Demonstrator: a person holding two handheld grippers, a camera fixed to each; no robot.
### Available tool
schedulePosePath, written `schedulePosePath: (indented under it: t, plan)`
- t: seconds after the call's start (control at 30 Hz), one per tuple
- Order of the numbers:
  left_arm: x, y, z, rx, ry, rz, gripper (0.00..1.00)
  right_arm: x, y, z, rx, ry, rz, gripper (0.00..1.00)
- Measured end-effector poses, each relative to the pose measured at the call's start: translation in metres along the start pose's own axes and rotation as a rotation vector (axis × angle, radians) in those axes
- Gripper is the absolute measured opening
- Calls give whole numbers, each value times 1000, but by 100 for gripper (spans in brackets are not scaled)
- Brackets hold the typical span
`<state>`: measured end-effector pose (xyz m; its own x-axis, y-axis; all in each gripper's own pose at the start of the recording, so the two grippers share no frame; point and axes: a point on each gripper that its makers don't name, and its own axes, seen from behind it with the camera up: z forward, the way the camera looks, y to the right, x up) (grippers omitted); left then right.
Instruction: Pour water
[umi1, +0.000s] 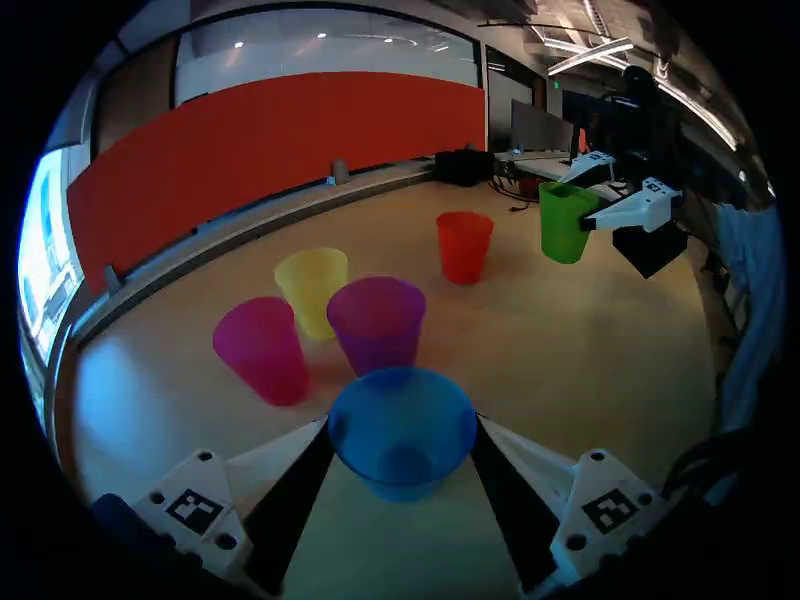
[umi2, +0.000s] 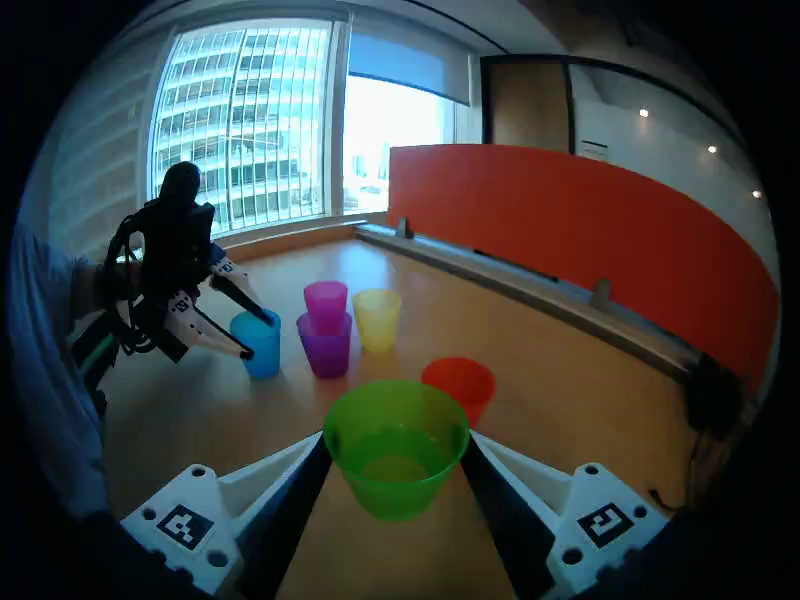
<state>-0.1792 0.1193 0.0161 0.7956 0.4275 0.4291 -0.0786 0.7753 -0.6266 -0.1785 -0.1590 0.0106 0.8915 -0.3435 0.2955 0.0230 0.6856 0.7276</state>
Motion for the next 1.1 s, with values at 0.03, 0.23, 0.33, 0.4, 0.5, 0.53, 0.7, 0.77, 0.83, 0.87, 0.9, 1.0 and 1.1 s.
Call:
schedulePosePath:
  t: [0.03,0.23,0.33,0.4,0.5,0.53,0.7,0.77,0.83,0.87,0.9,1.0,1.1]
  plan:
    - [-1,0,0,-2,-3,-2,90,0,0,0,0,0,0,91]
    - [-14,1,2,-4,-39,-5,95,-1,0,1,1,-1,2,91]
    - [-18,1,2,-1,-50,-3,98,-2,-1,2,2,-3,2,91]
    - [-20,1,2,-1,-54,-3,98,-3,-1,4,3,-5,2,91]
    - [-23,2,0,-3,-60,-10,98,-6,-1,6,4,-10,2,91]
    - [-24,1,-1,-1,-61,-12,98,-6,-1,7,4,-11,3,91]
    - [-29,-2,-8,12,-64,-18,98,-10,-1,13,6,-15,7,91]
    - [-31,-2,-11,16,-64,-22,98,-11,-2,15,9,-17,7,91]
    - [-33,-2,-15,21,-63,-25,98,-14,-2,19,10,-20,8,91]
    - [-33,-2,-16,23,-63,-26,98,-15,-2,20,11,-22,8,91]
    - [-34,-2,-19,26,-62,-27,98,-17,-2,22,11,-25,7,91]
    - [-34,-1,-25,33,-58,-26,98,-21,-2,27,11,-33,3,91]
    - [-35,1,-31,37,-55,-24,98,-25,-3,32,13,-40,1,91]
